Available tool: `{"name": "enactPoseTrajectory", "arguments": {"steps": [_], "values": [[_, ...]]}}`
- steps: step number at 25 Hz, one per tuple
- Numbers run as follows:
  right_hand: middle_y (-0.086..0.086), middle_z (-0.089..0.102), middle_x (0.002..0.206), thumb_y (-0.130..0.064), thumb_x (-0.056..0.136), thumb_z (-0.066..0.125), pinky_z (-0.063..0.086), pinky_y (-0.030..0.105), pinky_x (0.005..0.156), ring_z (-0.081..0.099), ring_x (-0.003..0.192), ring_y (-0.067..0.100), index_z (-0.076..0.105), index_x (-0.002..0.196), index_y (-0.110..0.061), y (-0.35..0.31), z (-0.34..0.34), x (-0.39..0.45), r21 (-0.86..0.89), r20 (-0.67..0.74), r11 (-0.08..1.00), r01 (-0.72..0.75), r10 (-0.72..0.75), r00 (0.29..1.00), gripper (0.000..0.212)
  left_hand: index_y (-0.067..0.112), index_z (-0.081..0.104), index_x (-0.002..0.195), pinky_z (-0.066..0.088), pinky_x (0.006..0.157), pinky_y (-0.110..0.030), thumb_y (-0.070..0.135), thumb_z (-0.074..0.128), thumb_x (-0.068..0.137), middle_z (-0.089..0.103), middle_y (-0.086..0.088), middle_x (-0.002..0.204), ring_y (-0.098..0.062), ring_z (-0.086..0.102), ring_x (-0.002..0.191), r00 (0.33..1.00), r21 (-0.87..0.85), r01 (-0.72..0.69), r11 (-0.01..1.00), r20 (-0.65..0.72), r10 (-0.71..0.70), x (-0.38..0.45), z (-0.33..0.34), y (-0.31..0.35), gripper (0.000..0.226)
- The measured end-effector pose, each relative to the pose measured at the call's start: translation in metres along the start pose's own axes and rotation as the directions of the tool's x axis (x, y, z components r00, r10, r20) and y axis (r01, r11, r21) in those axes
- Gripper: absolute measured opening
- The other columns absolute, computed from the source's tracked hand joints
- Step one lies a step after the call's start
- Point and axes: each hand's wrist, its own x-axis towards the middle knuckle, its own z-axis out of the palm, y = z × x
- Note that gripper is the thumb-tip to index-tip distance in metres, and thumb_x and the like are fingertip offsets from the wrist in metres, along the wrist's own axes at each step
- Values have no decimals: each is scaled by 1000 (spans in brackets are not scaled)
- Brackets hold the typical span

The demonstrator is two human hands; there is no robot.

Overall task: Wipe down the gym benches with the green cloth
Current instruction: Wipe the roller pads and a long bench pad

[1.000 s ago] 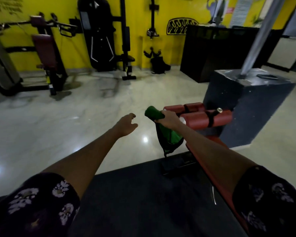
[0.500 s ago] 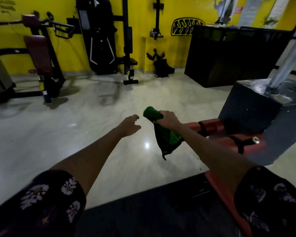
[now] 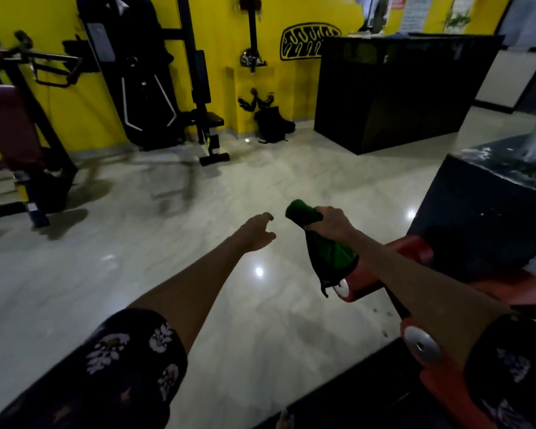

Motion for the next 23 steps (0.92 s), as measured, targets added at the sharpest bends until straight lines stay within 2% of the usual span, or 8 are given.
{"name": "enactPoseTrajectory", "arguments": {"steps": [5,9,14,19,23], "values": [[12,61,115,-33,85,66,43,28,77,57,104,28,57,122,-10,21,-7,119,53,-26,997,-54,55,998,45,7,35,139,36,101,-34,21,55,93,42,-15,142,-29,44,125,999,4,-23,1000,23,23,128,-15,-23,52],[11,62,111,-31,86,65,39,26,74,57,100,26,58,118,-9,35,-29,202,54,-40,994,-92,94,995,40,6,36,139,35,101,-32,20,54,94,42,-14,141,-29,45,125,998,-9,-55,998,8,55,224,-35,-25,51],[11,62,110,-29,86,65,46,32,83,58,104,28,58,120,-10,67,-48,298,60,-51,981,-183,186,981,40,8,36,140,34,103,-33,20,54,94,42,-13,142,-27,43,128,986,9,-146,989,84,145,341,-34,-16,50],[11,60,114,-29,86,65,42,26,76,56,101,25,57,123,-11,106,-63,395,120,-124,958,-259,273,954,42,6,37,139,34,101,-32,18,54,94,43,-13,142,-27,43,127,951,24,-287,957,121,283,473,-35,-6,49],[12,62,113,-28,85,65,47,30,81,58,102,26,57,122,-11,139,-76,454,181,-173,900,-397,426,888,42,7,36,139,35,100,-30,18,54,94,43,-13,141,-26,45,125,892,19,-396,918,244,380,573,-24,18,49]]}}
